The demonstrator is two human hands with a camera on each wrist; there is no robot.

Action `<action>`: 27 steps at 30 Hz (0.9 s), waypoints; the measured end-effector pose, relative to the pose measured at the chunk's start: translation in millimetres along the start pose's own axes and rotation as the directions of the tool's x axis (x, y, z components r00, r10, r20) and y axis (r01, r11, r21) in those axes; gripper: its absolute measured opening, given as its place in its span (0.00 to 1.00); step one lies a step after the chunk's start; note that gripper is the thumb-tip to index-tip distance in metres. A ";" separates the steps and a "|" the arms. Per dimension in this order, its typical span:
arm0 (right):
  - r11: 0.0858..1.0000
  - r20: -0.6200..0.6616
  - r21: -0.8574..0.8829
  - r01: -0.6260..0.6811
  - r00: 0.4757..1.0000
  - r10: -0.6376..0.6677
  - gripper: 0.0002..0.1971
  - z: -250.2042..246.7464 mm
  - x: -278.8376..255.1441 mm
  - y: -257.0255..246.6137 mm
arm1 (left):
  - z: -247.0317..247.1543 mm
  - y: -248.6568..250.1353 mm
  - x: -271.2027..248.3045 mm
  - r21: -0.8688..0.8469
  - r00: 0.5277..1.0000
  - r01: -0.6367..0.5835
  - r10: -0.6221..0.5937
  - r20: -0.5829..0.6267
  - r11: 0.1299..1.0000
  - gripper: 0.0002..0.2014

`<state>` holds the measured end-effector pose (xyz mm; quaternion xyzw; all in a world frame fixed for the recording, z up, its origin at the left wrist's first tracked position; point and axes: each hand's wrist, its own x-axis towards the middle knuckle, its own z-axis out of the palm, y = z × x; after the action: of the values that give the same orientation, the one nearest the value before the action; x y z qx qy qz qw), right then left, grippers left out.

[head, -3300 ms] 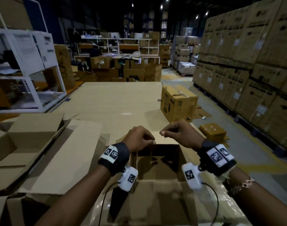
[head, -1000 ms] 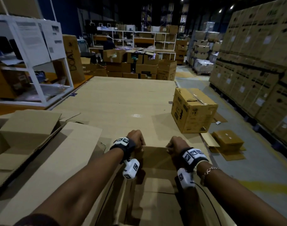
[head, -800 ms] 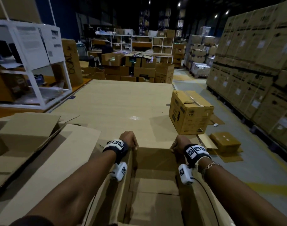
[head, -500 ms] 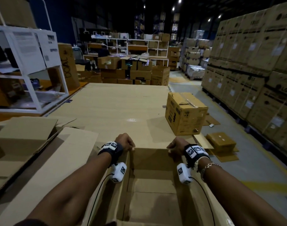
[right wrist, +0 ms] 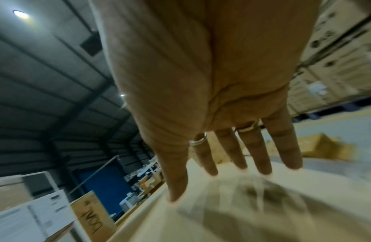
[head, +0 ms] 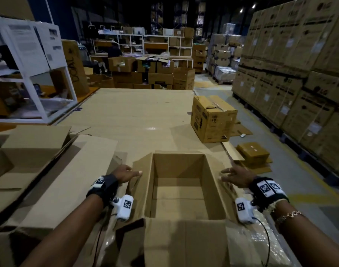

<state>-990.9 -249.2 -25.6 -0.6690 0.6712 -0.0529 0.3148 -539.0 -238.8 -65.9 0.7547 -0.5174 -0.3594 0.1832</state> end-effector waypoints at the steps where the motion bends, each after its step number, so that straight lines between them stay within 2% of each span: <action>1: 0.998 -0.015 0.042 -0.042 0.999 0.043 0.34 6.8 -4.7 6.2 | 1.6 -5.4 -3.0 -0.050 0.999 0.016 -0.015 0.033 0.999 0.38; 3: 0.982 -0.027 0.136 -0.131 0.990 0.136 0.38 19.4 -15.2 16.9 | 4.2 -12.5 -11.1 -0.190 0.996 0.033 -0.015 0.091 0.981 0.30; 4: 0.966 -0.025 0.204 -0.158 0.986 0.166 0.38 25.4 -20.3 20.7 | 4.6 -15.4 -14.4 -0.246 0.995 0.037 -0.012 0.102 0.968 0.32; 5: 0.943 -0.011 0.276 -0.184 0.981 0.195 0.37 31.2 -25.7 23.5 | 4.8 -17.0 -18.6 -0.284 0.994 0.039 -0.009 0.107 0.958 0.37; 7: 0.886 0.010 0.409 -0.221 0.971 0.237 0.33 38.9 -38.3 26.6 | 2.4 -18.0 -26.7 -0.316 0.995 0.046 -0.016 0.098 0.948 0.46; 10: 0.865 -0.097 0.468 -0.179 0.963 0.251 0.29 43.2 -52.8 27.1 | -6.5 -15.5 -41.4 -0.264 0.999 -0.002 0.012 0.037 0.965 0.39; 13: 0.921 -0.230 0.365 -0.137 0.945 0.232 0.29 34.5 -63.5 22.3 | -21.8 -5.1 -58.5 -0.209 0.992 -0.101 0.082 -0.100 0.973 0.29; 16: 0.938 -0.329 0.341 -0.058 0.927 0.177 0.26 17.7 -74.2 11.9 | -42.0 5.8 -78.8 -0.290 0.957 -0.261 0.208 -0.202 0.921 0.26; 18: 0.961 -0.410 0.275 0.026 0.908 0.093 0.27 10.2 -81.2 2.2 | -53.2 12.8 -95.6 -0.294 0.929 -0.357 0.306 -0.207 0.887 0.27; 20: 0.994 -0.497 0.098 0.049 0.868 0.006 0.26 4.4 -88.9 -11.5 | -58.1 22.6 -115.1 -0.240 0.908 -0.418 0.393 -0.147 0.876 0.28; 22: 0.997 -0.505 -0.026 0.067 0.860 -0.071 0.27 1.5 -97.4 -27.8 | -54.6 33.3 -135.3 -0.173 0.890 -0.456 0.449 -0.079 0.873 0.31; 24: 0.990 -0.452 -0.092 0.106 0.882 -0.136 0.26 -0.5 -104.0 -42.2 | -45.5 43.8 -149.1 -0.007 0.874 -0.485 0.484 -0.038 0.875 0.36; 27: 0.960 -0.376 -0.186 0.207 0.888 -0.265 0.25 -0.9 -110.7 -53.8 | -32.6 59.3 -166.8 0.153 0.892 -0.438 0.450 -0.052 0.886 0.32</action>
<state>-955.1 -151.7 40.6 -0.7415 0.6365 -0.1781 0.1152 -588.0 -113.2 53.4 0.6419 -0.6912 -0.2388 0.2305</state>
